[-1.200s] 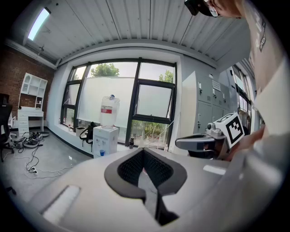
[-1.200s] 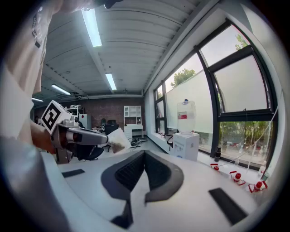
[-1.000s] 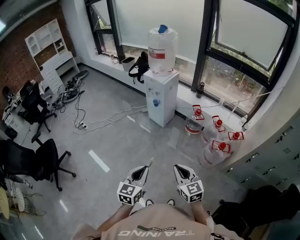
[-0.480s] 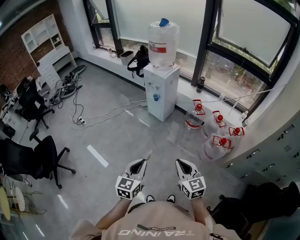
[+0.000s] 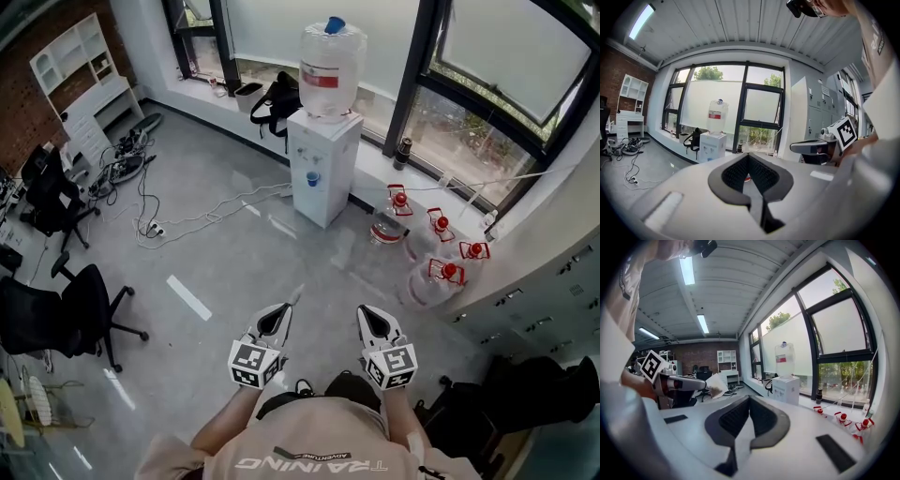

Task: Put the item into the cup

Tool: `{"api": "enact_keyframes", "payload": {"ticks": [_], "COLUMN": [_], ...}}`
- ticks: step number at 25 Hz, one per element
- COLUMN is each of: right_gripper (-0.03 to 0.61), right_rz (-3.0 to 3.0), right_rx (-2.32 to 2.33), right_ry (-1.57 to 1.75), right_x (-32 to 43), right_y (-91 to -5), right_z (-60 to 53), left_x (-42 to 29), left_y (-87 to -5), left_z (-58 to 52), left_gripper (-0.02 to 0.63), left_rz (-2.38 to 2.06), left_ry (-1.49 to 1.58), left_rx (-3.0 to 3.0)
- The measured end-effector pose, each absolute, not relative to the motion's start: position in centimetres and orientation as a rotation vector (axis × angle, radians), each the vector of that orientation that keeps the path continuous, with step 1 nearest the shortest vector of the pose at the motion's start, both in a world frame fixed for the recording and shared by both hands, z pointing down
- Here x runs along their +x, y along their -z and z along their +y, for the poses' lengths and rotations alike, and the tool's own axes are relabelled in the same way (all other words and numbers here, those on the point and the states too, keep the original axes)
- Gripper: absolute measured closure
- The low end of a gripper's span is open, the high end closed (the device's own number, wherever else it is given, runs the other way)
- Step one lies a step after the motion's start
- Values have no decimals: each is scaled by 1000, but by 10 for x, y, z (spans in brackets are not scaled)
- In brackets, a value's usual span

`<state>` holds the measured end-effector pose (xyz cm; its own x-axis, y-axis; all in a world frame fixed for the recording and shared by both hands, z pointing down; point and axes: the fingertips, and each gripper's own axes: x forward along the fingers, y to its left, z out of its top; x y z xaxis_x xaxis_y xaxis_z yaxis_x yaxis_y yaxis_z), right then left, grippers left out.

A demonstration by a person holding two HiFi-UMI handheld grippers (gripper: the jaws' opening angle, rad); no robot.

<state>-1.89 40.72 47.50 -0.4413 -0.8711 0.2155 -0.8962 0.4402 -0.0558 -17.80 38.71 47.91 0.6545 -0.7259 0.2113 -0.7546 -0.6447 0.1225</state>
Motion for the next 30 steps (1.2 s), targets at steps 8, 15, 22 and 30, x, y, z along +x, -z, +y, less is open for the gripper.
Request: {"api": "enact_keyframes", "payload": {"ticks": [8,15,22,30], "right_gripper": [566,567,568,568], "right_rz": [-2535,-2573,-2606,-2641], "right_rx": [1532,1520,1455,1343], "right_ry": [-235,-228,-220,-255], "right_x": [-14,11,45,53], "right_y": [-483,-483,-481,-493], "right_z": [360,284,212,151], "left_x": [-169,-153,-124,-103], "left_y": [-483,-478,-478,-491], "left_z": [342,276,208,159], "left_gripper": [606,606,606,606], "left_rz": [-1220,-1265,-1325,-1316], "left_ry": [-208,-216,-241,-240], "left_rx": [2646,2604,2576,2505]}}
